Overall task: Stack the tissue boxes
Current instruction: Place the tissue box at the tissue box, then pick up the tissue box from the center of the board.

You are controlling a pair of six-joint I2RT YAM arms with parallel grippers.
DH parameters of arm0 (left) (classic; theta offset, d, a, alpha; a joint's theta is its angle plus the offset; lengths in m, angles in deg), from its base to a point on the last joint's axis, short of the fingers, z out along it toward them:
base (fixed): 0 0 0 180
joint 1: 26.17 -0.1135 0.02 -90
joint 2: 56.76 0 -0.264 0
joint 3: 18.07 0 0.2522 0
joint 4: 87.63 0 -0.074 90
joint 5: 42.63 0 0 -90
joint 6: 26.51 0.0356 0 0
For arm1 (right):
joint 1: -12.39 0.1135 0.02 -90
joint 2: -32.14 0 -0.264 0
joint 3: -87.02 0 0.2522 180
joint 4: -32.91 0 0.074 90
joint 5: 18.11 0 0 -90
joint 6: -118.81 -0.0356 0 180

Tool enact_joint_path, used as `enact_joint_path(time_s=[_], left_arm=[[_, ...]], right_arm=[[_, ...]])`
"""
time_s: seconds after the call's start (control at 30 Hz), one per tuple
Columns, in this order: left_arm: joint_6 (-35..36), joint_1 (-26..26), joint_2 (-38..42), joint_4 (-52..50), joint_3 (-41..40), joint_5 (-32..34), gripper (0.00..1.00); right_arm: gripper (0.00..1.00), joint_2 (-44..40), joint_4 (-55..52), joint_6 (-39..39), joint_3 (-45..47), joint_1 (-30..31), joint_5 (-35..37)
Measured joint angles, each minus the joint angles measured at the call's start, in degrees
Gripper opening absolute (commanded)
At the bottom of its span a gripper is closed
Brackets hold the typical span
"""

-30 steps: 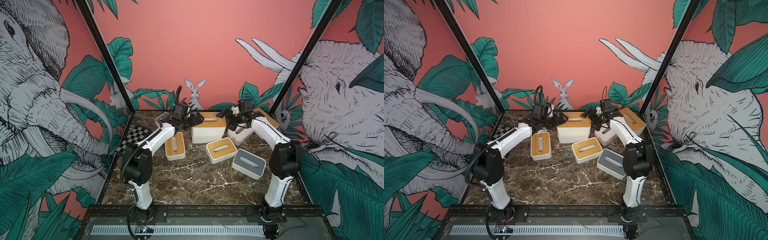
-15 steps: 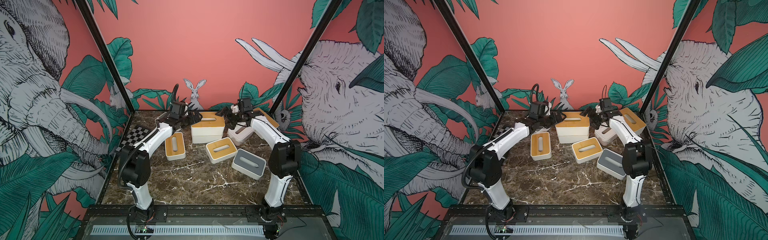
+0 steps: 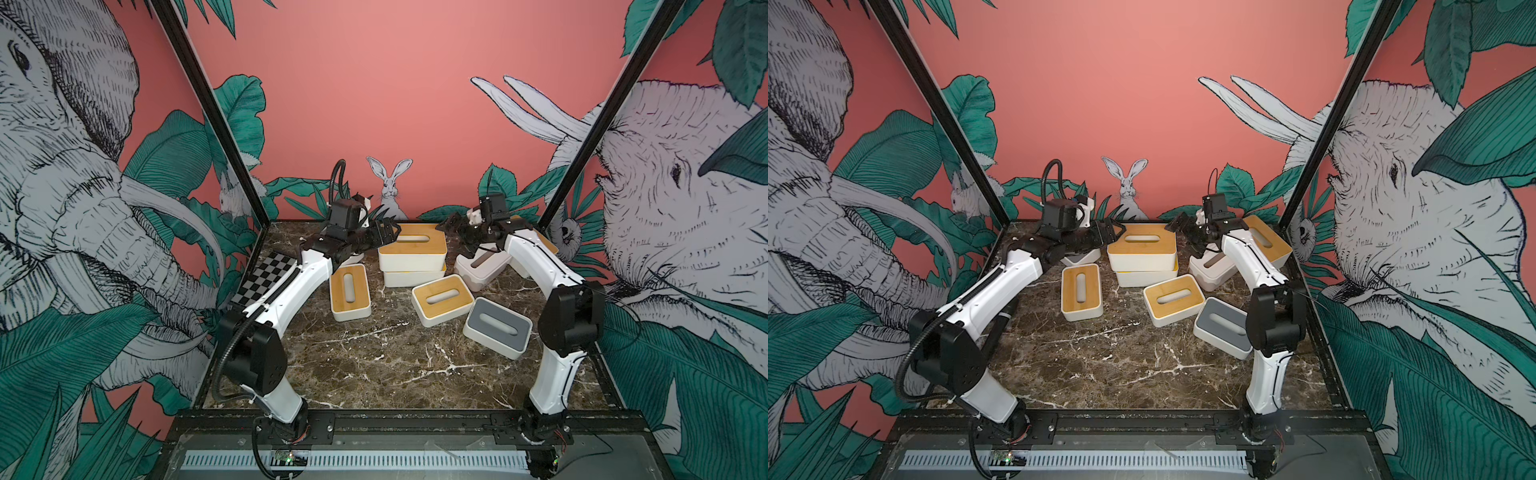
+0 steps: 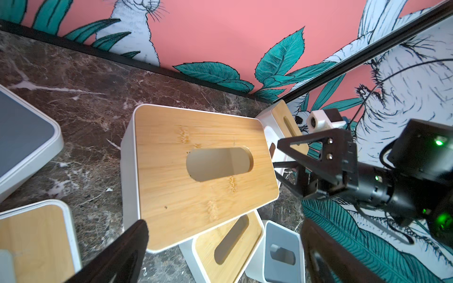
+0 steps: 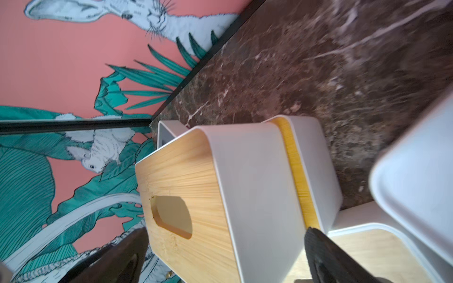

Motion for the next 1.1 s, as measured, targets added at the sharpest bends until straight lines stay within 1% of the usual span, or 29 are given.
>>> enact_joint_path(time_s=[0.13, 0.23, 0.37, 0.47, 0.6, 0.7, 0.8, 0.93, 1.1], left_arm=[[4.0, 0.0, 8.2, -3.5, -3.1, 2.0, 0.99], [6.4, 0.0, 15.5, -5.0, -7.0, 3.7, 0.99], [9.1, 0.0, 24.3, -6.4, -12.9, 6.6, 0.99], [10.3, 0.0, 28.5, -7.3, -16.5, 8.9, 0.99], [11.3, 0.0, 30.5, -7.8, -18.9, 10.8, 0.99], [11.7, 0.0, 30.6, -7.9, -19.8, 11.4, 1.00], [11.7, 0.0, 30.3, -7.8, -20.8, 11.3, 1.00], [11.5, 0.0, 29.6, -7.3, -21.9, 11.0, 0.99], [11.2, 0.0, 29.4, -6.6, -22.9, 10.4, 1.00]], right_arm=[[0.99, -4.1, -5.6, 2.4, -0.8, -3.5, 6.1], [0.99, -8.9, -9.6, 4.3, -1.2, -6.8, 11.1], [0.99, -13.7, -13.0, 5.6, -1.1, -11.9, 15.7], [0.99, -14.3, -15.5, 5.5, -0.6, -15.6, 18.5], [0.99, -12.3, -20.2, 3.2, -0.2, -19.5, 21.5], [0.99, -10.7, -22.0, 0.1, 0.4, -21.5, 22.6], [0.99, -9.8, -22.5, -4.3, 1.6, -22.2, 22.7], [0.99, -8.2, -21.6, -13.6, 2.7, -22.2, 20.8], [0.96, -2.5, -16.9, -25.9, 2.6, -22.2, 17.1]])
